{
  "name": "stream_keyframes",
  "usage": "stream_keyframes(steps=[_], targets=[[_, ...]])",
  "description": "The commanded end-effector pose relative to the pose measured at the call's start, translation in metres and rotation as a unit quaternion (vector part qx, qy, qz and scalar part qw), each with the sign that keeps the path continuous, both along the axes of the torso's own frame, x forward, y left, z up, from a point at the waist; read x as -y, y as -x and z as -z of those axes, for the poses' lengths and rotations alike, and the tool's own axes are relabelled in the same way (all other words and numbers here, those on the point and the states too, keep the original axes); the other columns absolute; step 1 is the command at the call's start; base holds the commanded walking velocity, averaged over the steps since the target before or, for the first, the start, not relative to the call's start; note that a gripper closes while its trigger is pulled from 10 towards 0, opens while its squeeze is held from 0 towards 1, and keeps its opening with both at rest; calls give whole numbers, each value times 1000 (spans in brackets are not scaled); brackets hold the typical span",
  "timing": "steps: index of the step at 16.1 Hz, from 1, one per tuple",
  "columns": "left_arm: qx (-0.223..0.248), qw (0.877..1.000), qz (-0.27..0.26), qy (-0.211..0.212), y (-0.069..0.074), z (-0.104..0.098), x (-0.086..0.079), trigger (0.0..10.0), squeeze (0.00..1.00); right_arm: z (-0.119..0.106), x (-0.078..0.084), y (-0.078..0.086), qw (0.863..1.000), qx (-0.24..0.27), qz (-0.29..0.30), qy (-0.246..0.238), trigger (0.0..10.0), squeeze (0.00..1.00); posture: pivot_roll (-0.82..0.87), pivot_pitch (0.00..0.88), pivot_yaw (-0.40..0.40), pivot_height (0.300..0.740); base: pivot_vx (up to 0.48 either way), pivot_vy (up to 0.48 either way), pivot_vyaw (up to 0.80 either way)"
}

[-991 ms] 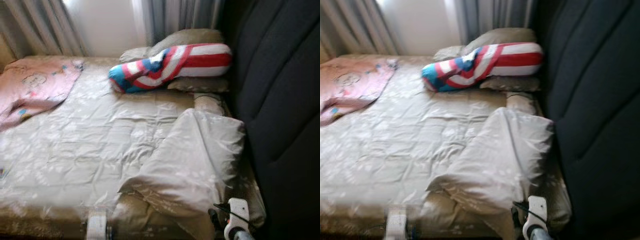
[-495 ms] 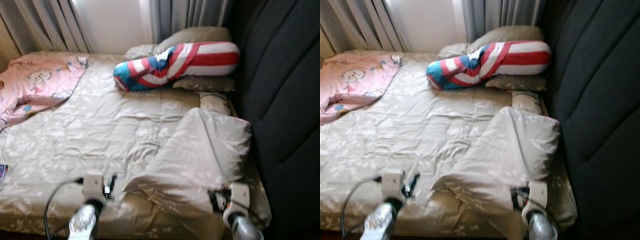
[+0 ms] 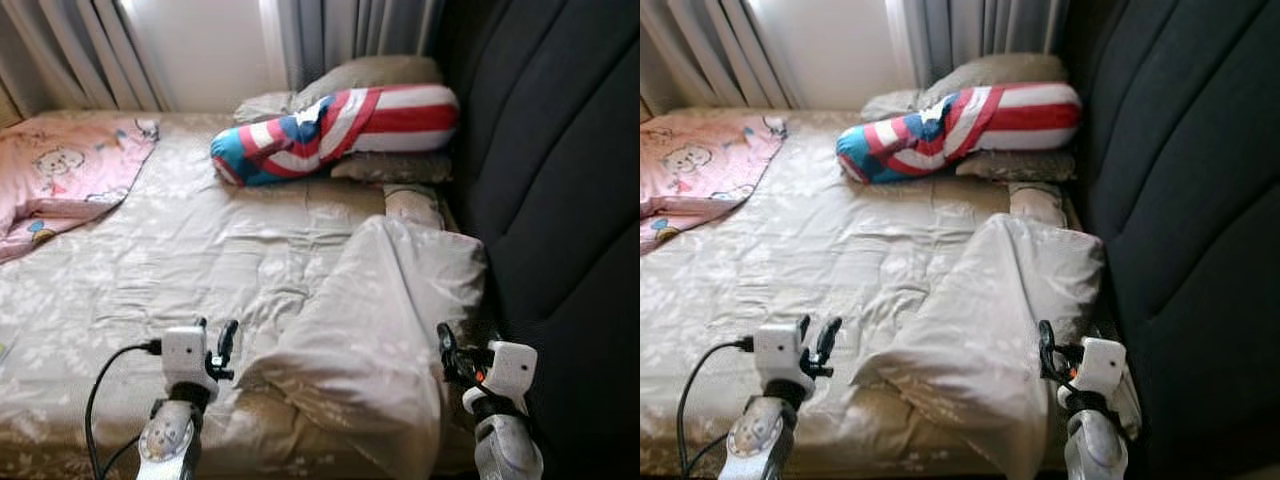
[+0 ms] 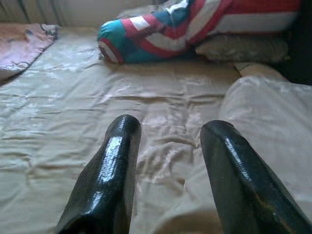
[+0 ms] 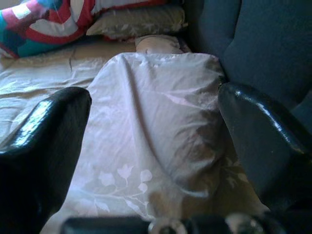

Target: Clean up the room

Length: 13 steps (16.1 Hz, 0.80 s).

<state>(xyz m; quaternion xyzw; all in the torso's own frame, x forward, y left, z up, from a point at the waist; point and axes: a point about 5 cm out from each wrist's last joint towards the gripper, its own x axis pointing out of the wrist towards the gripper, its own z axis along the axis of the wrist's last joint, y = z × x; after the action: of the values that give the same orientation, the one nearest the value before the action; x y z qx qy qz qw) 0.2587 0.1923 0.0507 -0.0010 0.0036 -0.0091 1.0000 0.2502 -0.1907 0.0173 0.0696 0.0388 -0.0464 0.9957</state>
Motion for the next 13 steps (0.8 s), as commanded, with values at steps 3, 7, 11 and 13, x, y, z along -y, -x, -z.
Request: stream_keyframes(steps=[3,7,11,13], targets=[[18,1000,-8,5,-12,-19,0,10000,0,-12,-9,-3,1000,7,-2,-2,10000,0,-56,0,-23,740,0,0,0],[35,999,-9,12,-22,-35,1,10000,0,-13,-15,-3,1000,-13,-6,6,10000,0,-51,0,-25,740,0,0,0],[35,999,-2,13,-23,-40,3,10000,0,-12,-18,-2,1000,-28,-11,7,10000,0,-54,12,-19,710,0,0,0],[32,999,-2,14,-22,-40,3,10000,0,-14,-17,-1,1000,-21,-8,4,10000,0,-51,14,-20,710,0,0,0]])
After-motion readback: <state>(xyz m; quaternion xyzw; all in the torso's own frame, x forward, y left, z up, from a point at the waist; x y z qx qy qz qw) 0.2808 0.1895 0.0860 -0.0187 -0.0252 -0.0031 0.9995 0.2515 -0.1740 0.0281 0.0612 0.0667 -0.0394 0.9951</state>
